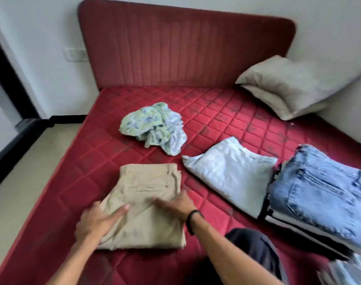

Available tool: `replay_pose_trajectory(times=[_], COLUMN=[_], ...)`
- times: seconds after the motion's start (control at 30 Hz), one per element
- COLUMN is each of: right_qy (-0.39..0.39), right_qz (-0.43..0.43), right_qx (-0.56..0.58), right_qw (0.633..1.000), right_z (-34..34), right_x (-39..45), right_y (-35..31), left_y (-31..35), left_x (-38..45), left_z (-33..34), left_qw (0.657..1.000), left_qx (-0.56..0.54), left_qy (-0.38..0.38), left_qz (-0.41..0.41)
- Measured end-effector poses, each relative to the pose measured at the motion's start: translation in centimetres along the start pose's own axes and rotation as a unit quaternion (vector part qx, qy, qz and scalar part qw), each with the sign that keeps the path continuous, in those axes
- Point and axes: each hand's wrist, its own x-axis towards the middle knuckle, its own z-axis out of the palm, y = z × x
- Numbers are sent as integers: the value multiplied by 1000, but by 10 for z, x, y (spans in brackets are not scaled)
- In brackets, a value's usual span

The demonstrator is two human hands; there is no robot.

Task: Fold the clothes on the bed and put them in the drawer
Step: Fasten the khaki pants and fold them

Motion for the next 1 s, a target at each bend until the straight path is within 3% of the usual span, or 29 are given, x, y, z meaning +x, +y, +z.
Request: replay_pose_trajectory(times=[0.07,0.2,0.37,0.47,0.6,0.8,1.0], right_qy=[6,68,223,317,393,389,391], right_qz=[2,-63,-191,-177,-112,-32,-55], right_qx=[-45,10,140,185,192,137,76], right_qw=[999,996,945,913,893,911,916], right_z=[9,-25,-130,-184,-226,-218,-204], right_x=[1,12,10,20,39,90,92], right_y=[-7,-24,-36,-16,31,70,81], left_y=[4,45,181,275,360,360,338], left_x=[15,16,29,30,39,65,71], left_z=[-11,-36,-51,-29,41,116,126], left_qw=[999,992,960,935,915,927,927], left_qx=[-38,-91,-122,-92,-86,-10,17], left_qy=[-25,7,35,22,-30,-48,-26], left_qz=[9,89,250,341,392,373,373])
